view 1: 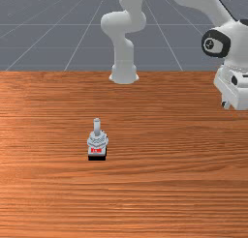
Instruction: Turn on the trigger
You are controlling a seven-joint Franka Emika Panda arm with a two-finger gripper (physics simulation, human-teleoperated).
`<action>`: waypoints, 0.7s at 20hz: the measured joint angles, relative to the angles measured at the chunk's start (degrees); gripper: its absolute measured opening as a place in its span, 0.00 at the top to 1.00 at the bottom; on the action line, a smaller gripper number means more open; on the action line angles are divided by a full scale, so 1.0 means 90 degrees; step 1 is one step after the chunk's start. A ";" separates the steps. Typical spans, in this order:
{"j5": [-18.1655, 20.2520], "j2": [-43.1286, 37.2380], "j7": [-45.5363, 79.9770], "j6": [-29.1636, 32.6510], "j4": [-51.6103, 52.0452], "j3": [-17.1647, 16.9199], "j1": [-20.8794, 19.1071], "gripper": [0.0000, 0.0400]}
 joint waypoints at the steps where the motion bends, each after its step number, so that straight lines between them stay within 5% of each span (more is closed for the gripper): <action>1: 0.0005 -0.0349 0.0145 0.0217 -0.0567 0.0047 0.0084 1.00; 5: 0.0083 -0.1362 0.1547 0.0785 -0.2146 0.0116 0.0556 1.00; 6: -0.0782 -0.1026 0.1919 -0.0874 -0.1451 -0.0026 0.1018 1.00; 8: -0.0953 -0.1252 0.2318 -0.1149 -0.1731 0.0089 0.1276 1.00; 9: -0.0625 -0.1803 0.2258 -0.0025 -0.2630 0.0265 0.1104 1.00; 10: -0.0645 -0.1900 0.2383 -0.0049 -0.2762 0.0316 0.1176 1.00; 11: 0.1803 -0.2323 0.0218 0.1738 -0.3717 0.0888 0.0635 1.00; 12: 0.1930 -0.2419 0.0192 0.1849 -0.3861 0.0891 0.0697 1.00; 13: 0.1772 -0.2511 0.0412 0.1903 -0.3990 0.0855 0.0785 1.00; 14: 0.0019 -0.2444 0.2119 0.1073 -0.3687 0.0533 0.1114 1.00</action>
